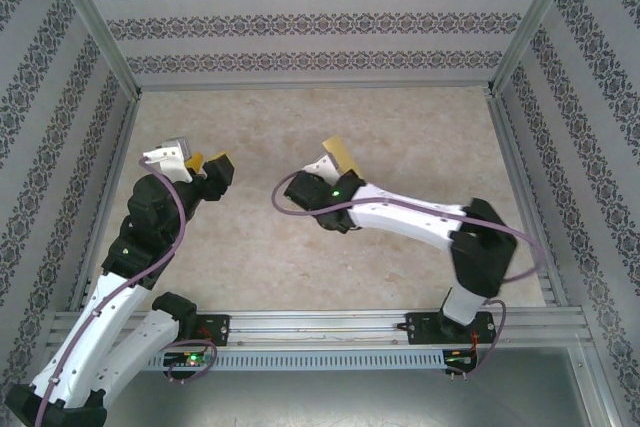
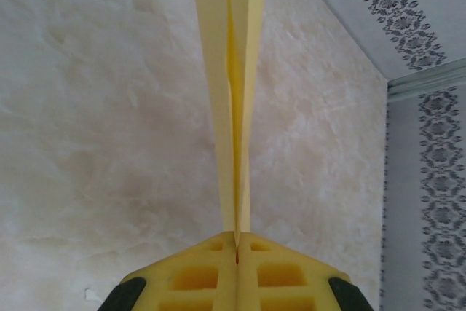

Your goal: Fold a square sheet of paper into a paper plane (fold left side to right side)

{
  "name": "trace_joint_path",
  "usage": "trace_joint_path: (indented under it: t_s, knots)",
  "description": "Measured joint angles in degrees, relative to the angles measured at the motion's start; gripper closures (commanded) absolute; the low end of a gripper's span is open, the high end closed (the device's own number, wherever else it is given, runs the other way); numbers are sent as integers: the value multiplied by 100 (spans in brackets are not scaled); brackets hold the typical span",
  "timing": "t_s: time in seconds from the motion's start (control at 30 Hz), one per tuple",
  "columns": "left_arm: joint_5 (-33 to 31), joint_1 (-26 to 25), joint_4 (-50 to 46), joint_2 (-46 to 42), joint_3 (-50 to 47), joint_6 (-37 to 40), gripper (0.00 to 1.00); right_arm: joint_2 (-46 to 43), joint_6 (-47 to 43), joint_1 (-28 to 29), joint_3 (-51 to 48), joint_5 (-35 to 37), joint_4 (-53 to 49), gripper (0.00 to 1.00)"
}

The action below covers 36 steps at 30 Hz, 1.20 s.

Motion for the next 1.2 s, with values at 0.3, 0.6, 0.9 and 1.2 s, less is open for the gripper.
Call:
trace_joint_path:
  t_s: [0.3,0.6,0.9,1.2]
  knots:
    - [-168,31,-151,85,0,44,31,1991,343,28,841,-48,-719,84]
    - [-111,33,-151,350,0,44,28,2129,356,24,914,-1062,-656,54]
    - [299,33,-114,918,2,-46,24,195,459,-310,81,-2201,-92,29]
    - [1113,68,411,1967,-90,-881,34,-2133,527,-1338,-1473,-3340,1043,11]
